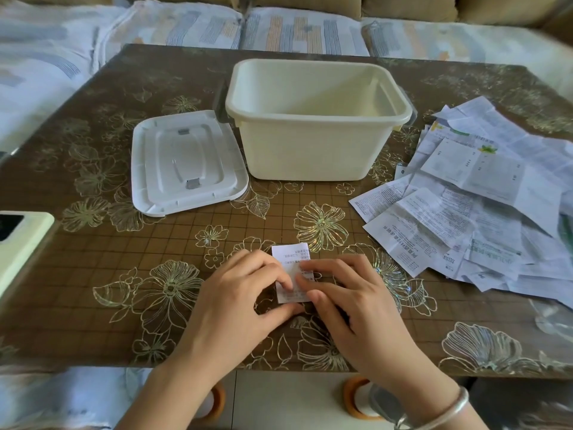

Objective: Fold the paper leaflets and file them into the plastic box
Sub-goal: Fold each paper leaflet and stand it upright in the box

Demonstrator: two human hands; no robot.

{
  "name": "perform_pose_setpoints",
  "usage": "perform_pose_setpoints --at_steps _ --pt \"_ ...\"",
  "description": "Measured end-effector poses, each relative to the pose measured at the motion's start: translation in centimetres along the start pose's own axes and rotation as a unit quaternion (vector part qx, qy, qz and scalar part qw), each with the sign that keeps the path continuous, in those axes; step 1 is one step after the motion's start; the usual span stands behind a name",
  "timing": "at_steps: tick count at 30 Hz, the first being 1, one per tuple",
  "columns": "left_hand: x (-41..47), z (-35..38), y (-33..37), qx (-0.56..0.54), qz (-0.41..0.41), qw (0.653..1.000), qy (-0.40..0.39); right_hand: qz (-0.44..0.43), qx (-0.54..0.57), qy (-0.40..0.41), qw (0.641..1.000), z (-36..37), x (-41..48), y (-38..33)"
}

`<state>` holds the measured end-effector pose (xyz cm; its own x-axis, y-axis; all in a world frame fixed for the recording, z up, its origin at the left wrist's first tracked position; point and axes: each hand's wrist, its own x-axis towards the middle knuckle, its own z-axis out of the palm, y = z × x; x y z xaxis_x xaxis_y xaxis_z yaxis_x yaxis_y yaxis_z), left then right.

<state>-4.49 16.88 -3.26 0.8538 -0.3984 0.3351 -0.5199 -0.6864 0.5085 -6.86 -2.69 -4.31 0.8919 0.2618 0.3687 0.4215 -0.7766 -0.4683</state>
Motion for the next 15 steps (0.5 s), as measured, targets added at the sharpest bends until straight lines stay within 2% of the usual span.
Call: perform_pose_setpoints --at_steps 4,9,12,15 --pt "0.35 -0.28 -0.18 0.018 0.039 0.999 0.009 -0.003 0.005 0.008 1.0 0.03 0.1 0.16" --pt "-0.17 0.25 -0.73 0.072 0.131 0.987 0.059 0.018 0.008 -0.004 1.0 -0.07 -0.06 0.2" --pt "-0.28 0.38 -0.79 0.074 0.133 0.985 0.079 0.025 0.015 -0.007 1.0 -0.24 -0.03 0.1" --pt "-0.02 0.33 -0.64 0.056 0.099 0.989 0.091 0.03 0.015 -0.005 0.999 -0.35 0.01 0.0"
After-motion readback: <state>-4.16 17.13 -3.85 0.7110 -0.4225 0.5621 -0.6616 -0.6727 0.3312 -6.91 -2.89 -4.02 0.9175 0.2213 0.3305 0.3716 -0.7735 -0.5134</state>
